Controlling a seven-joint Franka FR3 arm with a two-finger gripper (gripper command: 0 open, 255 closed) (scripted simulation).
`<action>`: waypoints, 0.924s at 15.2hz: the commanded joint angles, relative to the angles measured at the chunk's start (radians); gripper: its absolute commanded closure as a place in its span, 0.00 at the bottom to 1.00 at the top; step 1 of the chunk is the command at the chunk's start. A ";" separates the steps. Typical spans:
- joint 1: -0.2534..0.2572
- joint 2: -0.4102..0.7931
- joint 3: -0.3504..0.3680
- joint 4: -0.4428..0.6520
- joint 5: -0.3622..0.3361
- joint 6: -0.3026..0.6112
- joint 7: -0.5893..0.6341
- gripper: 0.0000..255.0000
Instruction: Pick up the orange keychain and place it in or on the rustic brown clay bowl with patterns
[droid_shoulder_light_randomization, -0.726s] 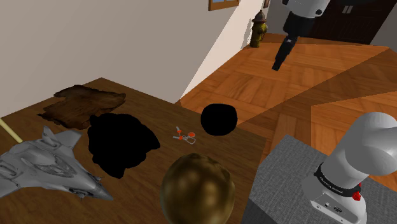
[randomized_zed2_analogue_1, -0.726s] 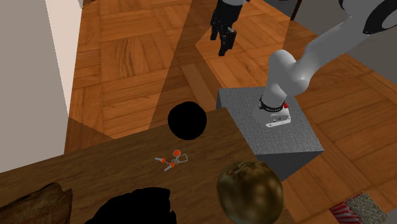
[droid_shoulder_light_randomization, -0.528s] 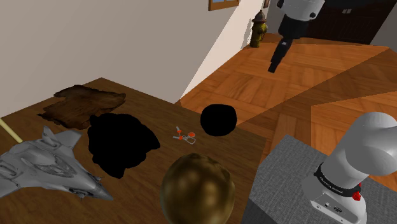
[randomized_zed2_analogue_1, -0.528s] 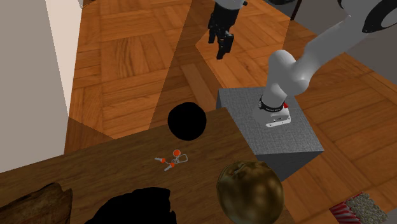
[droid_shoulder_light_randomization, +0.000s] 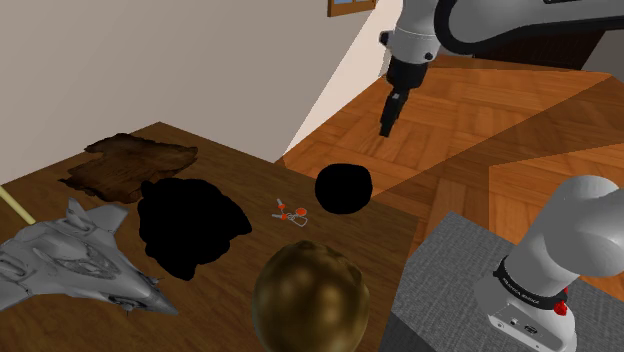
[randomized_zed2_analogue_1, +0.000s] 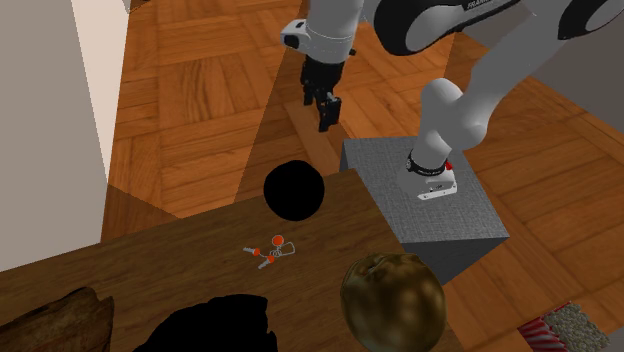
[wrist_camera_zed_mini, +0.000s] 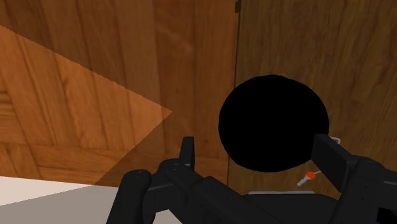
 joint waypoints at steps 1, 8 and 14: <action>0.008 0.065 0.020 0.022 0.001 0.032 0.006 0.00; 0.037 0.296 0.100 0.111 -0.017 0.125 0.046 0.00; 0.067 0.506 0.160 0.224 -0.065 0.177 0.091 0.00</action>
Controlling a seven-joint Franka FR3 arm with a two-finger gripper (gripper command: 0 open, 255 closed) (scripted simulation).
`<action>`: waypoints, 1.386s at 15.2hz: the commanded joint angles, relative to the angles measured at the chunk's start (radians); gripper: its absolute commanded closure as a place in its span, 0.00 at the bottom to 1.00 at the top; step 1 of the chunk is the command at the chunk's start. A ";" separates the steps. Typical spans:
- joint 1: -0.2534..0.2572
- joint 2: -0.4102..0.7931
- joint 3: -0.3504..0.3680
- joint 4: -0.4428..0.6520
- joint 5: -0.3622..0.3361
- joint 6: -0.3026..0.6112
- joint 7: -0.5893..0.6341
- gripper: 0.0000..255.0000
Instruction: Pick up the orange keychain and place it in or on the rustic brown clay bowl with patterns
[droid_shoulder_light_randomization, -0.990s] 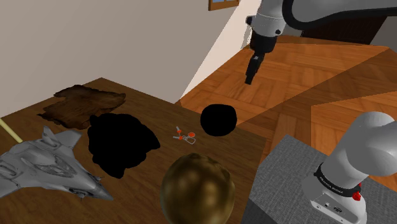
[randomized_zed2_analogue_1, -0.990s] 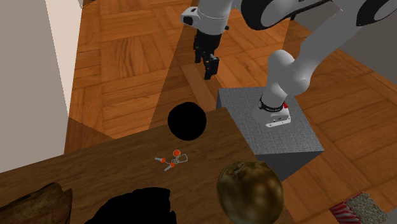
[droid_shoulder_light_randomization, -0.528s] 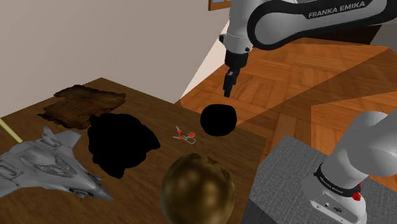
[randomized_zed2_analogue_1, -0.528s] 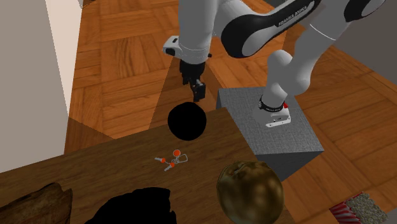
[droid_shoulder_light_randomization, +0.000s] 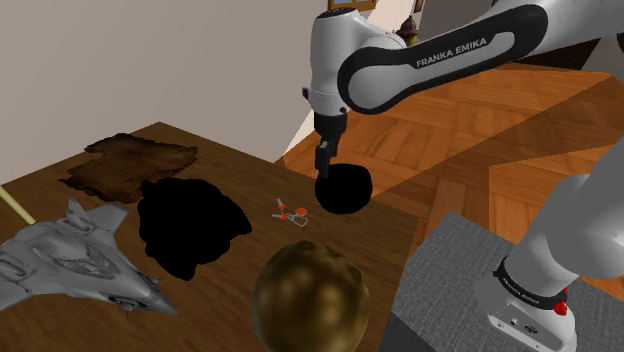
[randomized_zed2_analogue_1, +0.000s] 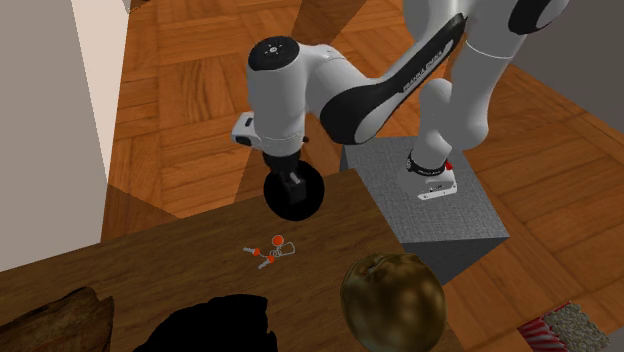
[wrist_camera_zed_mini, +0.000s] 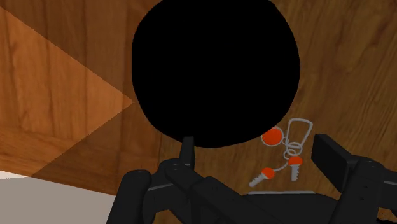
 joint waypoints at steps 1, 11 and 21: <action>0.013 0.080 0.019 0.049 -0.022 0.014 0.019 0.00; 0.118 0.451 0.064 0.321 -0.145 0.019 0.088 0.00; 0.121 0.489 0.053 0.269 -0.166 0.107 0.101 0.00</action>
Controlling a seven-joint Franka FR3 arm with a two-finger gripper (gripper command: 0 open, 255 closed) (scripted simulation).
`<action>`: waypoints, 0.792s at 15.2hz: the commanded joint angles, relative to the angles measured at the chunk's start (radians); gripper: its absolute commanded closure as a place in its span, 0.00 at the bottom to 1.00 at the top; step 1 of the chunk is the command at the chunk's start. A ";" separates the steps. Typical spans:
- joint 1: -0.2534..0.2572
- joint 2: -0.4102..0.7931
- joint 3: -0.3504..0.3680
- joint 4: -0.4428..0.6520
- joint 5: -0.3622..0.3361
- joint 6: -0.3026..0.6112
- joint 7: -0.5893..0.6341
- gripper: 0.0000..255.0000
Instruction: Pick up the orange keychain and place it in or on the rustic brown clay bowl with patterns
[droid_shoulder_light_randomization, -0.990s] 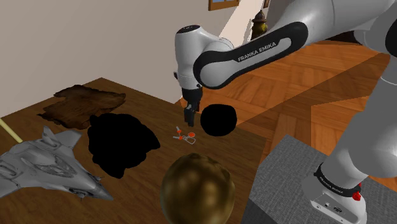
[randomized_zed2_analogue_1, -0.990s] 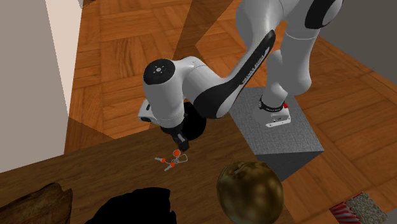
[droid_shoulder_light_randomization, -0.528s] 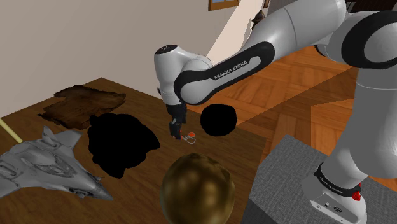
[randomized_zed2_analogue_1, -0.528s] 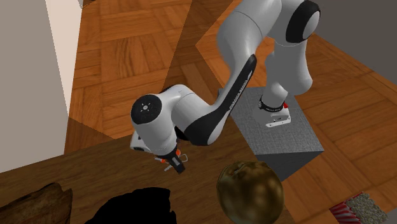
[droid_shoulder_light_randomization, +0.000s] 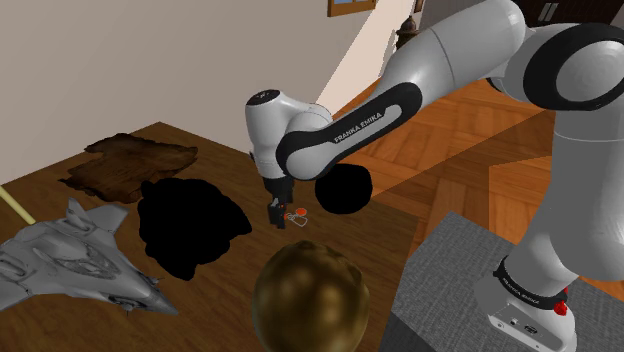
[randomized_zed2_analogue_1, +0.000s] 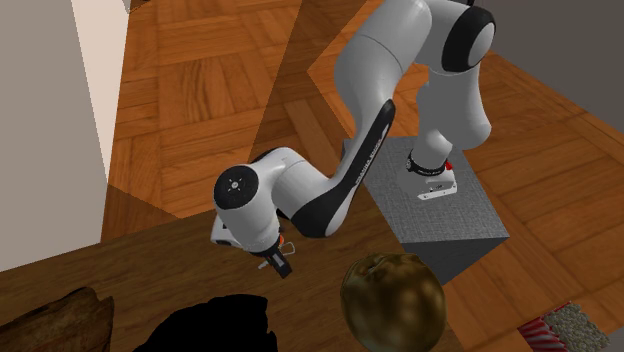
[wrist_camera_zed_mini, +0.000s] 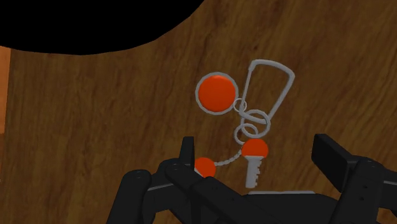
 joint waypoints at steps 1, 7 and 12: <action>0.001 0.004 -0.001 0.001 -0.002 0.004 0.001 0.00; 0.001 0.004 -0.001 0.001 -0.002 0.003 0.001 1.00; 0.011 0.018 0.000 0.015 -0.007 0.002 0.013 1.00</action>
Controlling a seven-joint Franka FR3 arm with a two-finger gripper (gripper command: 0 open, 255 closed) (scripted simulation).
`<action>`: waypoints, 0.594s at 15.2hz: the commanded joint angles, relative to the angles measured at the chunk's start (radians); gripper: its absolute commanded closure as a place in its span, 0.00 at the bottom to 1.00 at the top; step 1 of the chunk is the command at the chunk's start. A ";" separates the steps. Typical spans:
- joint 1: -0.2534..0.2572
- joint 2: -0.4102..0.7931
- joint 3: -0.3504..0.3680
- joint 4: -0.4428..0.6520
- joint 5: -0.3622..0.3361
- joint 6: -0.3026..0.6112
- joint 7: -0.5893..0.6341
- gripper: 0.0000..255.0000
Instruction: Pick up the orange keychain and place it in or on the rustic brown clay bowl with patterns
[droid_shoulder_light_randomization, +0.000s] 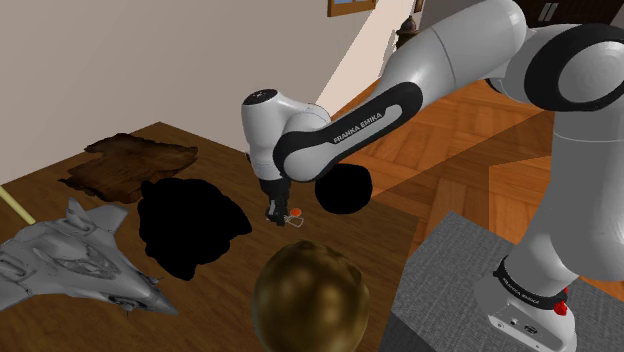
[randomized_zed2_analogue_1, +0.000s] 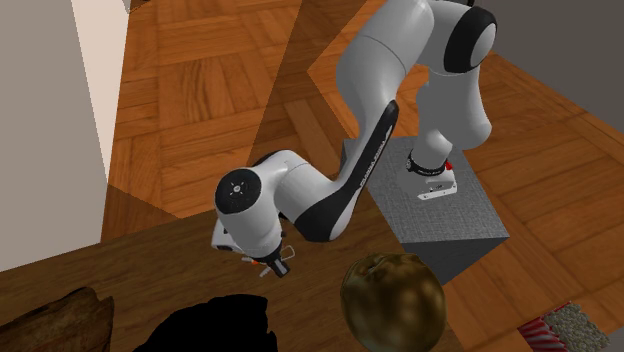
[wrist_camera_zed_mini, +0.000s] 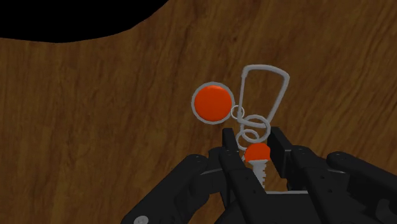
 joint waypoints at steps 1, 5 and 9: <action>-0.006 0.008 -0.009 -0.004 -0.012 0.001 0.001 1.00; -0.014 -0.006 -0.008 -0.008 -0.006 -0.008 -0.009 1.00; -0.017 -0.030 -0.002 0.014 0.006 -0.051 -0.018 1.00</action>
